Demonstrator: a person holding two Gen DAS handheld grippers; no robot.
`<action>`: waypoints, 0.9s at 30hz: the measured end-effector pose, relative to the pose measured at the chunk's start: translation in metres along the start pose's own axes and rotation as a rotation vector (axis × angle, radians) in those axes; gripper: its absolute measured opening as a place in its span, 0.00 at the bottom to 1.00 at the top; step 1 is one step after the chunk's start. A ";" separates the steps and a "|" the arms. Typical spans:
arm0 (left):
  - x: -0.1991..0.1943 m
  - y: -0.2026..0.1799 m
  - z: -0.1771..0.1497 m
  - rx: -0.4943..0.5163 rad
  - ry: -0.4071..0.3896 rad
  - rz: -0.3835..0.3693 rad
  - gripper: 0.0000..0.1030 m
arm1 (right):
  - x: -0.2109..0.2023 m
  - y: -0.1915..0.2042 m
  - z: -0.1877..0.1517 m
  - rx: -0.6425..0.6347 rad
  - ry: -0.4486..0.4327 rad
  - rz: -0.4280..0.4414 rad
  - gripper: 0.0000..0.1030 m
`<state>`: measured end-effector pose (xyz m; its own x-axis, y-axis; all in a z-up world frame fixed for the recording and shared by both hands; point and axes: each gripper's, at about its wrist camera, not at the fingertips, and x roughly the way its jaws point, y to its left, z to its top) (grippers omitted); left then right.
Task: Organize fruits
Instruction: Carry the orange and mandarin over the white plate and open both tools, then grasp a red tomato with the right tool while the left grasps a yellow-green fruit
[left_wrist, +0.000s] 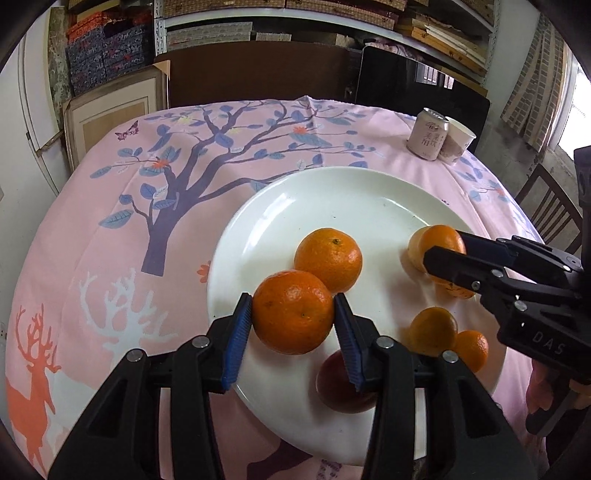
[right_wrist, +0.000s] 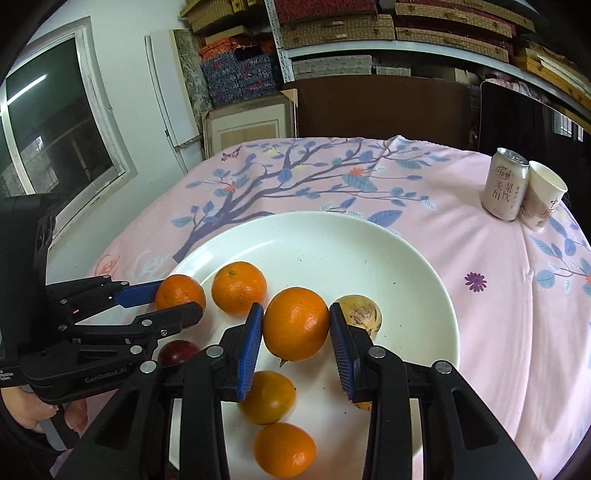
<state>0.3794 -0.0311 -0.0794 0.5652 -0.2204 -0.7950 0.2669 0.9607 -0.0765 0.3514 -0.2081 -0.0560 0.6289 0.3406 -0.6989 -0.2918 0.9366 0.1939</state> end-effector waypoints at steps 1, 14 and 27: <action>-0.001 0.000 0.000 -0.007 -0.006 -0.006 0.53 | -0.002 0.001 0.000 -0.001 -0.006 0.003 0.39; -0.097 -0.015 -0.044 0.010 -0.156 -0.013 0.84 | -0.086 0.017 -0.035 -0.019 -0.081 -0.013 0.58; -0.153 -0.047 -0.184 0.078 -0.140 -0.056 0.87 | -0.139 0.062 -0.180 -0.082 -0.024 0.009 0.58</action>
<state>0.1368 -0.0113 -0.0646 0.6497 -0.2994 -0.6988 0.3576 0.9315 -0.0667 0.1166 -0.2125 -0.0704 0.6426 0.3522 -0.6804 -0.3554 0.9238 0.1425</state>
